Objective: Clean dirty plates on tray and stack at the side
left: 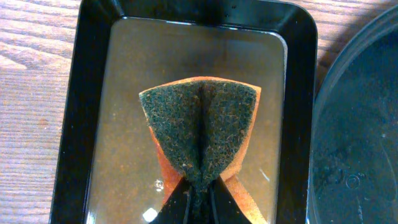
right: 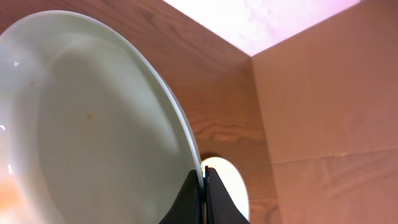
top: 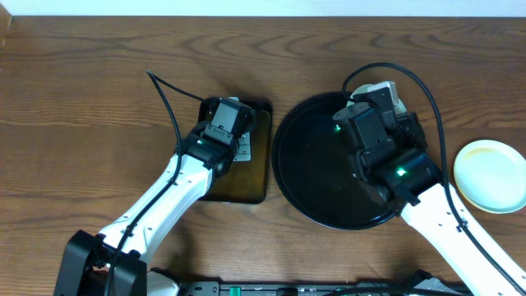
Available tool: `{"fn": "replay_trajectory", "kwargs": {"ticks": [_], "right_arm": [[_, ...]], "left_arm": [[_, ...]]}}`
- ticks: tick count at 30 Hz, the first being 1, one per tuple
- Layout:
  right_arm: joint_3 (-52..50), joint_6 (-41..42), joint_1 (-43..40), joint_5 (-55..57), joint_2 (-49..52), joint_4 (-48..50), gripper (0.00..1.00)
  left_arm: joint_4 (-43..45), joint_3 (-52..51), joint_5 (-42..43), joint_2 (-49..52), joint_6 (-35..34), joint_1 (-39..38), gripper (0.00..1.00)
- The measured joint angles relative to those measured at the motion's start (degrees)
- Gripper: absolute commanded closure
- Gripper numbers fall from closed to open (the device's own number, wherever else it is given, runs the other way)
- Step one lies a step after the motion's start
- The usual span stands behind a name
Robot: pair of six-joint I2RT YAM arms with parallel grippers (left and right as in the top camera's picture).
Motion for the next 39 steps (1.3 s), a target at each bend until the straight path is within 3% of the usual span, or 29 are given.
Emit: {"fn": "replay_trajectory", "kwargs": {"ticks": [5,16,24,39], "right_arm": [[0.0,3.6,-7.6,-6.9,0.0,0.0,0.99],[0.0,10.8,-34.4,-26.3,2.8,-1.2,0.99],[0.0,17.4,-49.7,-29.7,5.6,-2.7,0.99],[0.0,22.4,-69.2,-34.2,12.9,-0.9,0.98]], "left_arm": [[0.0,0.0,0.0,0.0,0.0,0.0,0.92],[1.5,0.0,0.0,0.9,2.5,0.0,0.92],[2.8,0.0,-0.2,5.7,10.8,0.0,0.92],[4.1,0.0,-0.2,9.5,13.3,0.4,0.92]]}}
